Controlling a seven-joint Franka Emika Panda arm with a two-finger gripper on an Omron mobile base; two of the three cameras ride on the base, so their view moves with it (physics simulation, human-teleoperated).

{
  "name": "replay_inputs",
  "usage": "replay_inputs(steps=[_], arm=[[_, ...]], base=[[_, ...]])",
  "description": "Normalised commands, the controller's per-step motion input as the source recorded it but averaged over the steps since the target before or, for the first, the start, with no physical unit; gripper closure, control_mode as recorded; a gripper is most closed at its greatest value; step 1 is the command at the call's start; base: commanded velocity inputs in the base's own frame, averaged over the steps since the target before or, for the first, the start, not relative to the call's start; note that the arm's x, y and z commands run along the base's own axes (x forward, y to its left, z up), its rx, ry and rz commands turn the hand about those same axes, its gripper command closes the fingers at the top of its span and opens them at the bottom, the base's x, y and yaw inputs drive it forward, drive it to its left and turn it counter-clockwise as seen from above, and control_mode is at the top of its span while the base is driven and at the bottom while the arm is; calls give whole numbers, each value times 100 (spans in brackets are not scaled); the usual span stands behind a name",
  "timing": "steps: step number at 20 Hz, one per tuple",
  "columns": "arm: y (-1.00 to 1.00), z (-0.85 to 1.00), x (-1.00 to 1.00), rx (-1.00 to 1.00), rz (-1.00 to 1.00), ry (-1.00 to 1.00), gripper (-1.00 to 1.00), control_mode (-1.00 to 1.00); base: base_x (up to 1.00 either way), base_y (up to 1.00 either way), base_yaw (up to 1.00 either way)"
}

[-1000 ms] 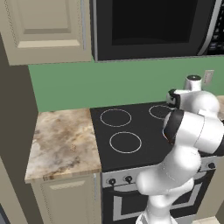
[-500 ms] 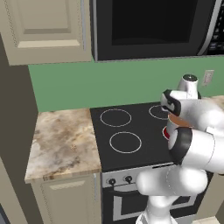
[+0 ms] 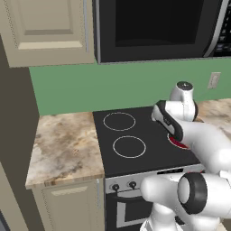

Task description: Pick up the sugar cube(s) and place them in the saucepan with hot chocolate.

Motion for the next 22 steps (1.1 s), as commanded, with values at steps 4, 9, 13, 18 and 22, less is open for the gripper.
replay_inputs(steps=[4, 9, 13, 18, 22], arm=[[100, 0, -27, -6, 12, 0, -100, -100], [100, 0, -9, -7, 9, 0, -100, -100], [100, 0, 0, -6, 7, 1, -100, -100], [94, 0, 0, -1, 10, 7, -100, -100], [82, 0, 0, 0, 16, 10, -100, -100]], base=[[0, 0, 0], [0, 0, 0], [0, 0, 0], [0, 0, 0], [0, 0, 0]])
